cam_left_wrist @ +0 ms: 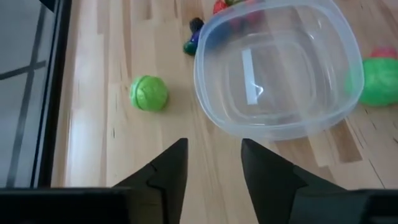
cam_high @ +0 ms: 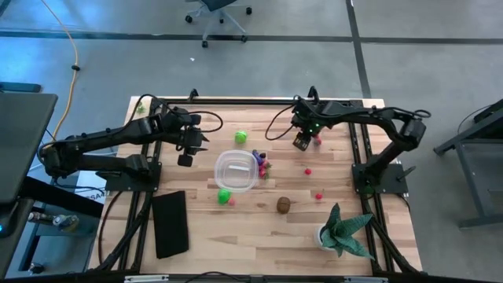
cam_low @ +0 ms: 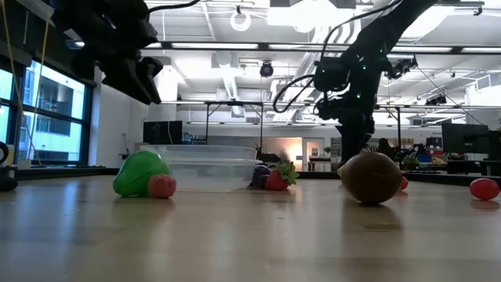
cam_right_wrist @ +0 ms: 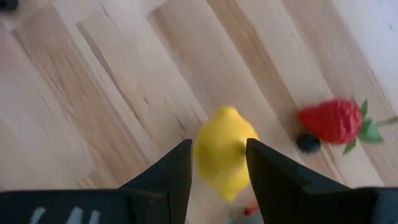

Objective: Pick and placing Produce into tupperware
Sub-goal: Put the lemon into the transparent bin

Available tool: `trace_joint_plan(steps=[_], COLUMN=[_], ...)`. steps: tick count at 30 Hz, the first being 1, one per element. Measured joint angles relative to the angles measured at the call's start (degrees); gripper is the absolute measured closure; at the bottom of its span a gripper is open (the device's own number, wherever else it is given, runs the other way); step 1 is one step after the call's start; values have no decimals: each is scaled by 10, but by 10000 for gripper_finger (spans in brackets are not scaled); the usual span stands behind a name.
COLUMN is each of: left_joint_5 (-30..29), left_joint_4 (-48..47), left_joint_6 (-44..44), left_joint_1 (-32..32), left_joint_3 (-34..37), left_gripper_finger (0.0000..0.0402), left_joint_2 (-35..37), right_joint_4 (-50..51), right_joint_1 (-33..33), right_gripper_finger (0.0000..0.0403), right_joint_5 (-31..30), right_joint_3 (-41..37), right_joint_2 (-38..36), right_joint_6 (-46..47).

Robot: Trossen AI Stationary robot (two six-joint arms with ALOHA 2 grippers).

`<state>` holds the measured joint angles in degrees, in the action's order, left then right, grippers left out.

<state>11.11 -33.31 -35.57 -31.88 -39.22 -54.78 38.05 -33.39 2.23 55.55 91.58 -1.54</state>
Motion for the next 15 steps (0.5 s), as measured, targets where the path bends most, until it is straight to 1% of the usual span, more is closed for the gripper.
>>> trace_joint_plan(steps=[3,10,15], left_joint_5=[-3,-8,-17], left_joint_4=[-5,-21,-28], left_joint_6=[-1,-2,-2], left_joint_1=[0,0,0], left_joint_3=[0,0,0], left_gripper_finger=[252,245,245], left_joint_2=[0,0,0], right_joint_4=[0,5,11], right_joint_1=[0,0,0], right_gripper_finger=[249,202,192], right_joint_5=[4,-2,-5], right_joint_3=[0,0,0], right_joint_2=[11,35,35], right_joint_6=[1,11,42])
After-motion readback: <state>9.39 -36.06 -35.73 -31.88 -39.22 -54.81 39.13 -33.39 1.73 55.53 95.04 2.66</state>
